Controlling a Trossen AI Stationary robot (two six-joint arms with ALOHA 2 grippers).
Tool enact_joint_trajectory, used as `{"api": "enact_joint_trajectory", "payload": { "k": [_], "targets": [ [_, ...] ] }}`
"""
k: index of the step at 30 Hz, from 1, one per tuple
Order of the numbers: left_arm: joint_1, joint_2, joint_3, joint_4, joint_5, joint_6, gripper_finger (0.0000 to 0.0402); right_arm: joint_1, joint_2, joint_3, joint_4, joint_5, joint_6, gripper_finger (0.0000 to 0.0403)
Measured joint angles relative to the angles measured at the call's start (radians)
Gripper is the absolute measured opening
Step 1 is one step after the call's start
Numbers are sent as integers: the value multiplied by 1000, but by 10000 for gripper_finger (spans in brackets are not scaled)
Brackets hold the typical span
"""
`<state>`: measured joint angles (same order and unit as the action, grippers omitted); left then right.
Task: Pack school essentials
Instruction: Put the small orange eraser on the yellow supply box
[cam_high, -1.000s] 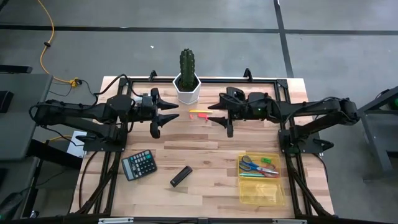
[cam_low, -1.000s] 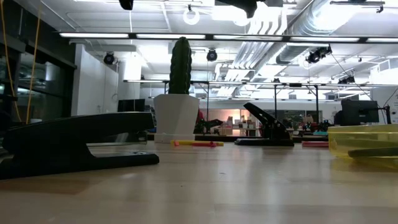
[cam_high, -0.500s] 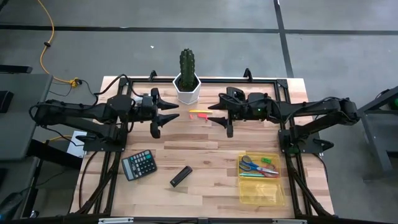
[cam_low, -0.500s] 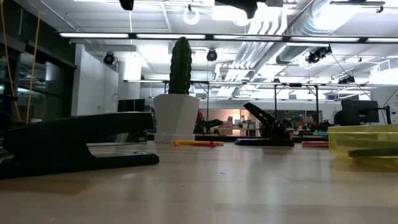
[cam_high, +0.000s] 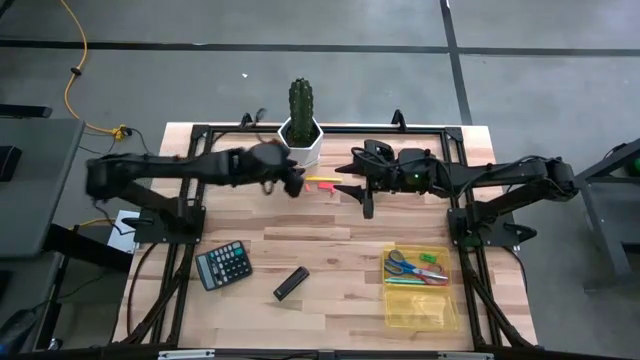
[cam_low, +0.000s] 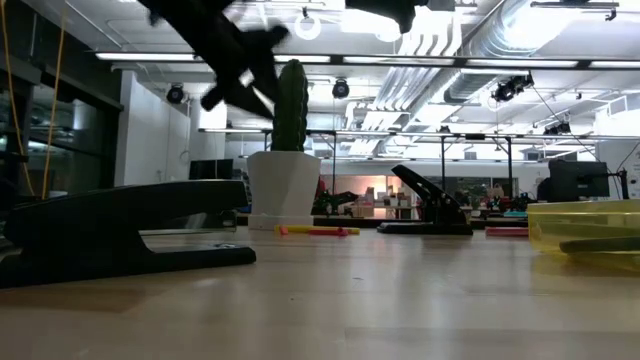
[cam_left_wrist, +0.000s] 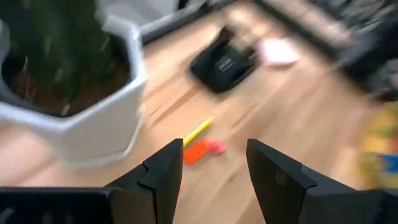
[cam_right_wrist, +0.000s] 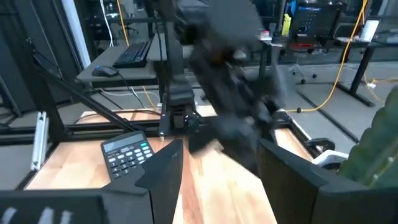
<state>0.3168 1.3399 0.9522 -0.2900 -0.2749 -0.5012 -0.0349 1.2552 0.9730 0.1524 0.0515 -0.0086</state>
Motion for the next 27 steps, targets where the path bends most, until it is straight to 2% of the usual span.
{"api": "enact_joint_trajectory", "payload": {
  "k": [4, 7, 12, 15, 22, 27],
  "targets": [
    [52, 173, 70, -37, 85, -47, 168, 0, 0, 0, -11, 5, 10, 195],
    [63, 300, 104, -40, 88, -63, 168, 0, 0, 0, -20, 5, 12, 195],
    [63, 454, 118, -70, 93, -209, 168, 0, 0, -1, -32, 6, 11, 195],
    [56, 503, 118, -72, 105, -248, 168, 0, 0, -1, -43, 6, 11, 195],
    [35, 546, 119, -46, -28, -336, 168, 0, 0, -1, -48, 17, 12, 195],
    [30, 557, 119, -25, -70, -360, 167, 0, 0, -1, -48, 17, 12, 195]
  ]
}}
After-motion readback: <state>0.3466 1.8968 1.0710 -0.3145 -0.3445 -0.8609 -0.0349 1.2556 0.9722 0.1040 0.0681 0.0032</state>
